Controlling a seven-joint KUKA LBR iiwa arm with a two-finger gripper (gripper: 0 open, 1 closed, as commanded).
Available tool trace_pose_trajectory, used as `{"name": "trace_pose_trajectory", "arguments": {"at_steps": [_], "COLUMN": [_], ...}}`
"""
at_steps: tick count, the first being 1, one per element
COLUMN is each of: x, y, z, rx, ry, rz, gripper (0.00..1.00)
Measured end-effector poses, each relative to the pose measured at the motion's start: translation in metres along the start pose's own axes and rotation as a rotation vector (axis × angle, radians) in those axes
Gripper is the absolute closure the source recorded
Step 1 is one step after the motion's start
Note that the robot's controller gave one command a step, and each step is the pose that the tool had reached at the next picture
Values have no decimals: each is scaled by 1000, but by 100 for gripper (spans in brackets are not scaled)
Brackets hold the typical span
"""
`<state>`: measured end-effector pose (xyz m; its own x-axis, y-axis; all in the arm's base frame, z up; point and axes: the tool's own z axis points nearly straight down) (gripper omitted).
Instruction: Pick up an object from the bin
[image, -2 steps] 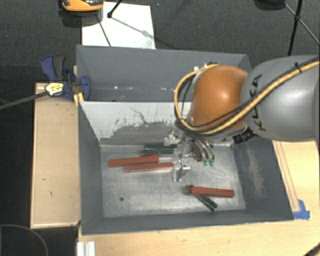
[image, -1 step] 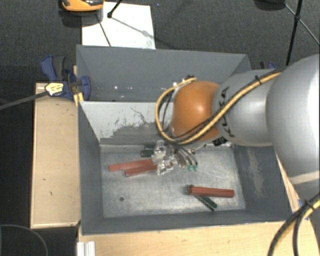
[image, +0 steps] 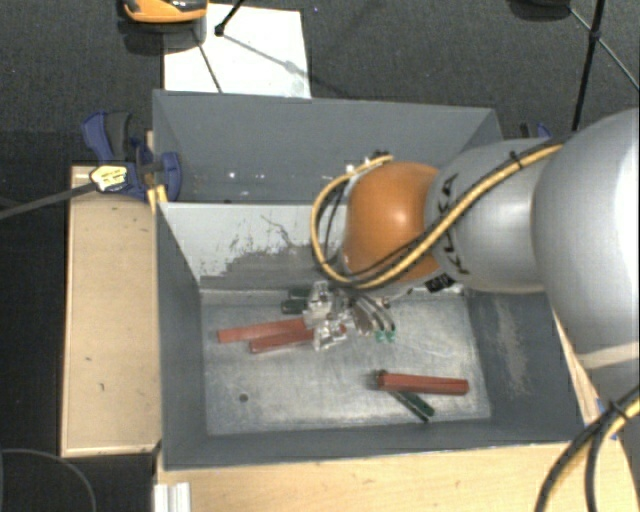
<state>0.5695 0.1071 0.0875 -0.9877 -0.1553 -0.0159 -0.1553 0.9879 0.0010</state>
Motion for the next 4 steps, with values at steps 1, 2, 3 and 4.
{"name": "trace_pose_trajectory", "arguments": {"at_steps": [1,2,3,4], "x": [1,1,-2,-3], "y": [-9,-9,23,23], "z": [-135,-135,-59,-59], "rx": [0,0,0,0], "ry": [13,13,14,13], "rz": [6,7,59,60], "gripper": [100,100,0,0]}}
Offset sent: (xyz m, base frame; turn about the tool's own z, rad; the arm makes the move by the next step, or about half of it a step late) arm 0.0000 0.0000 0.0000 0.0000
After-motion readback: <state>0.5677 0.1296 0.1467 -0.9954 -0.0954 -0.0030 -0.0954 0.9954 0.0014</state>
